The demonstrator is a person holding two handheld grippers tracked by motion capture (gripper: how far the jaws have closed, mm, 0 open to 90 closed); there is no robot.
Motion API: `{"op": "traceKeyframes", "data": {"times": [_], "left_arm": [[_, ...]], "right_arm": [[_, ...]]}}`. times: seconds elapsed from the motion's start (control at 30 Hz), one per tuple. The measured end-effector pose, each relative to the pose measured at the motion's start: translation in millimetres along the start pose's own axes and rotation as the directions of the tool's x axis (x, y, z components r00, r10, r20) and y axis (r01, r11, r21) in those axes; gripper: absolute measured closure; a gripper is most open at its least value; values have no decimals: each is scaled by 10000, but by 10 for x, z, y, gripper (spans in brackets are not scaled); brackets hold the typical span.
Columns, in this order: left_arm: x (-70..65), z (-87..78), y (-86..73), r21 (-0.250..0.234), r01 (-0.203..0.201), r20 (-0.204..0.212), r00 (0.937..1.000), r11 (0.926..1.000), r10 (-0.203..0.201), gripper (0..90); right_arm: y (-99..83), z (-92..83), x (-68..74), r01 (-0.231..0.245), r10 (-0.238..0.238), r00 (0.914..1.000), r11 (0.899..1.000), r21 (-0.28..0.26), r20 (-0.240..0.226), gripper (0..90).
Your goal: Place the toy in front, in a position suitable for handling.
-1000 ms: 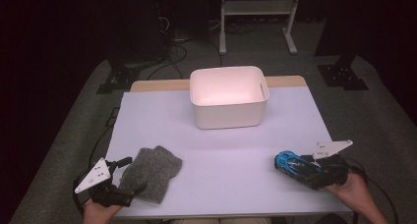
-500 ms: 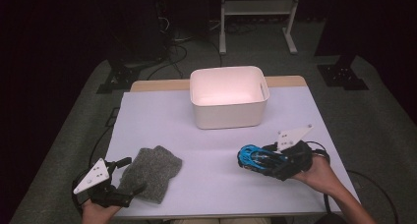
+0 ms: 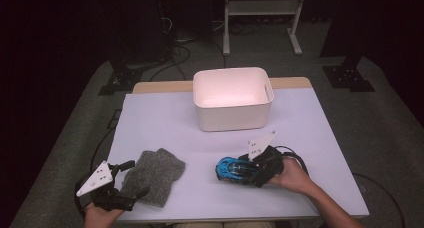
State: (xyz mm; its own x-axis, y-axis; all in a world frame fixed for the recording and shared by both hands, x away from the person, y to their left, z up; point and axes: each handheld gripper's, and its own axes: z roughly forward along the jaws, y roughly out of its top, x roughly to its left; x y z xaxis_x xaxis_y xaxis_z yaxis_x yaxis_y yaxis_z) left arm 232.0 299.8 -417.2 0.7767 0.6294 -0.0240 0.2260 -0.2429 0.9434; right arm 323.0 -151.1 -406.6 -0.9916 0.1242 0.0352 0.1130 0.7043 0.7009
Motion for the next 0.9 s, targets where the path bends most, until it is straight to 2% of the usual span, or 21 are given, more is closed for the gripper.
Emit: {"op": "traceKeyframes", "data": {"times": [0.1, 0.3, 0.53, 0.83, 0.9], "left_arm": [[-2, 6, 2, 1, -39, 5, 10000, 10000, 39, 10], [9, 2, 5, -22, 11, 95, 10000, 10000, -10, 25], [16, 35, 10, 64, -23, 218, 9998, 10000, 22, 27], [39, 98, 19, 262, -42, 371, 9993, 9996, 32, 34], [43, 121, 22, 414, -192, 446, 9989, 9990, 173, 41]], "right_arm": [[13, 146, -5, 28, -25, 9996, 10000, 92, -270, 266], [12, 367, -8, 234, -211, 9987, 9985, 492, -472, 266], [7, 468, 16, 501, -463, 9977, 9957, 778, -501, 265], [-22, 541, 7, 425, -373, 9975, 9954, 863, -608, 251], [-18, 534, 7, 308, -251, 9972, 9961, 822, -699, 221]]}}
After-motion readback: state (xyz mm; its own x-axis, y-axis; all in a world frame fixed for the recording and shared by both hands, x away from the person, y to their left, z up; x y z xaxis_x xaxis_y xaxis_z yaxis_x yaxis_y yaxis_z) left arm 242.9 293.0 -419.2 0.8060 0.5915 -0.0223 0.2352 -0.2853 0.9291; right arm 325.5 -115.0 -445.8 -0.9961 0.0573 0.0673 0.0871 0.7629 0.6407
